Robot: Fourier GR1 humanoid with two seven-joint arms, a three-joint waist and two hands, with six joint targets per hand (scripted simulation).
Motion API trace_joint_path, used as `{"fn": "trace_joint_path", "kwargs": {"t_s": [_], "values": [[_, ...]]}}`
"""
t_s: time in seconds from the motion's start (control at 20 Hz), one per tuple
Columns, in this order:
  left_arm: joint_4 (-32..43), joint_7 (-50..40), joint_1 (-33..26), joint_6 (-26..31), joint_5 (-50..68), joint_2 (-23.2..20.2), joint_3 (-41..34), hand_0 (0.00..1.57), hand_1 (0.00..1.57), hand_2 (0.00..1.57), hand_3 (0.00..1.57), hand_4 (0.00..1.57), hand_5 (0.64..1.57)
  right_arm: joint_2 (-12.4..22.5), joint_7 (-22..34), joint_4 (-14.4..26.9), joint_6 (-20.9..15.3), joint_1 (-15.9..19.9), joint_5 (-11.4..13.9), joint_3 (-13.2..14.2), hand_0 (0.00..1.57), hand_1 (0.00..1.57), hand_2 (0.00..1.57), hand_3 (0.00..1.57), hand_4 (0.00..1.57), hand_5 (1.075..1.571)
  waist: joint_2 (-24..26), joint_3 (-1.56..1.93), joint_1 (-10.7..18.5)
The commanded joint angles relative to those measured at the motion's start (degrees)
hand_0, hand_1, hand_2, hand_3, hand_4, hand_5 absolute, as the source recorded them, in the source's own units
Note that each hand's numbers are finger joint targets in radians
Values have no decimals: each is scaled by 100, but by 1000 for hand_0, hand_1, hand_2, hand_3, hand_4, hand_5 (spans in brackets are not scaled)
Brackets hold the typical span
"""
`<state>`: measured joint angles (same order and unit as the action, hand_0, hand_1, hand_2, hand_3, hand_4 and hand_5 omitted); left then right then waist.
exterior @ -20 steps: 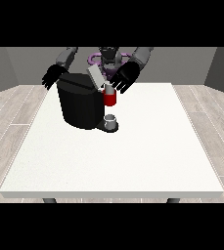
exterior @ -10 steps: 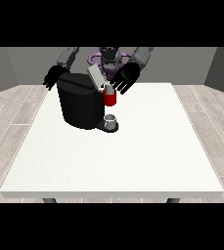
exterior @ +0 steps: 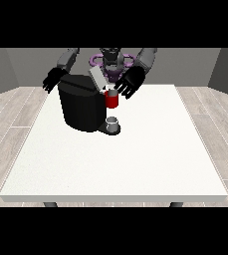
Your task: Insert the coffee pod into the coffee machine and close the lid
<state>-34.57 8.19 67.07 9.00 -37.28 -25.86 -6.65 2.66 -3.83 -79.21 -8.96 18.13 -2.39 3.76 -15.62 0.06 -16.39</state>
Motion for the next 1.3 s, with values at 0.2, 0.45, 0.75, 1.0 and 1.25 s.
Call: {"fn": "trace_joint_path", "kwargs": {"t_s": [0.2,0.45,0.75,1.0,1.25], "values": [[-40,-199,-89,-307,-239,384,178,1066,1066,1116,945,380,1571,-62,-56,123,-135,43,99,-30,0,0,0,0,408,1571,84,-5,56],[-44,-72,243,104,-210,-66,69,1064,1064,1117,952,360,1571,32,-109,209,2,222,-50,94,0,0,0,0,477,1571,-37,-4,88],[-9,99,132,414,-450,-43,369,0,0,0,0,0,1571,1,-310,267,-31,27,113,-30,0,0,0,0,465,1571,44,-4,41],[-74,141,230,421,-592,-256,378,0,0,0,0,0,1571,22,-228,435,-109,269,35,115,0,0,0,0,435,1571,-113,-3,171],[-55,323,-203,235,-573,-19,345,0,0,0,0,0,1571,-35,3,269,-226,-39,123,6,0,0,0,0,338,1571,243,-6,188]]}}
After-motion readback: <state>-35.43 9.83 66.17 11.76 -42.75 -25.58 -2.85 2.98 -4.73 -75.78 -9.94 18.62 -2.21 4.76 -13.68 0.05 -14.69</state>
